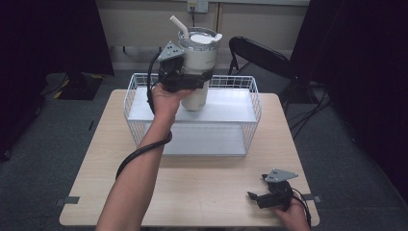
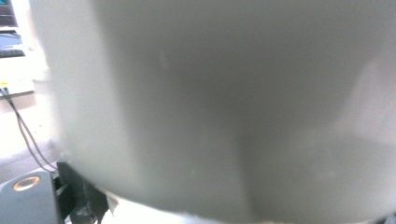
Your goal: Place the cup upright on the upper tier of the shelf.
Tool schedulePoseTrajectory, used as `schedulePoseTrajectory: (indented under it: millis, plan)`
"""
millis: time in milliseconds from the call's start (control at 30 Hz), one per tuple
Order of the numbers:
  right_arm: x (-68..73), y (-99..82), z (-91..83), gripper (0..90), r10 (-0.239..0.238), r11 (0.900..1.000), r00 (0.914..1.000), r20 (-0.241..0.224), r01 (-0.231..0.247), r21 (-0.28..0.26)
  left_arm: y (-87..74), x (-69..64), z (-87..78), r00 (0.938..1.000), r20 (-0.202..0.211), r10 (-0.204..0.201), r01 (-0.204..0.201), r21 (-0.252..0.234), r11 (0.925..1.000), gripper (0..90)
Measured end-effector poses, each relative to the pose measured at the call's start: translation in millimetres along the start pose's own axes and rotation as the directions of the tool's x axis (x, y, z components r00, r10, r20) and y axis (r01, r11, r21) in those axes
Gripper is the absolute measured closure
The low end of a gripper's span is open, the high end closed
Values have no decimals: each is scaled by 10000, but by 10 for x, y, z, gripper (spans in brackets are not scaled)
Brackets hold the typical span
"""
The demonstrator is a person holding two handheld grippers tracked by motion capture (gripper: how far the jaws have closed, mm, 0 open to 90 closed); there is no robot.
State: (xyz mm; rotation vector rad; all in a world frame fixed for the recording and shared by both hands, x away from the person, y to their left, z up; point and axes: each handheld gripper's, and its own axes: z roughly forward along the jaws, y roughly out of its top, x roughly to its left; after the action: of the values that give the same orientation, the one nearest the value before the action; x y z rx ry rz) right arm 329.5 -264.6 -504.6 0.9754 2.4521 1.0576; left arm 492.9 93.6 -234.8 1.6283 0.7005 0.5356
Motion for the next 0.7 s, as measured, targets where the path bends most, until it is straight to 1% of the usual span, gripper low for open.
schedulePoseTrajectory:
  millis: [100,133,200,267,300,367,400,467,533,567,700]
  plan:
    - [0,0,0,89,2,10000,10000,0,-2,1,-39,15,37,10000,-90,5,-4,108,9999,96]
    - [0,0,0,89,-1,10000,10000,1,1,2,-64,25,54,9998,-187,46,-44,67,10000,96]
    - [0,0,0,89,-2,10000,10000,0,2,1,-71,30,56,9998,-212,69,-68,56,10000,96]
    - [0,0,0,89,2,10000,10000,-1,-2,1,-89,40,66,9997,-263,13,-14,-46,10000,96]
    - [0,0,0,89,4,10000,10000,-2,-4,1,-92,51,69,9996,-280,58,-58,-14,10000,96]
    - [0,0,0,89,3,10000,10000,-1,-3,0,-99,52,76,9994,-351,-11,9,-60,10000,96]
    - [0,0,0,89,1,10000,10000,-2,-1,0,-105,65,78,9995,-311,63,-65,-48,10000,96]
    - [0,0,0,89,3,10000,10000,0,-3,0,-123,65,89,9992,-389,80,-82,-50,10000,96]
    - [0,0,0,89,3,10000,10000,1,-3,0,-148,63,99,9987,-510,15,-19,-70,10000,96]
    - [0,0,0,89,2,10000,10000,-1,-2,0,-161,73,98,9988,-485,46,-48,-39,10000,95]
    - [0,0,0,89,2,10000,10000,-1,-2,3,-220,81,108,9983,-581,-103,102,-22,9999,95]
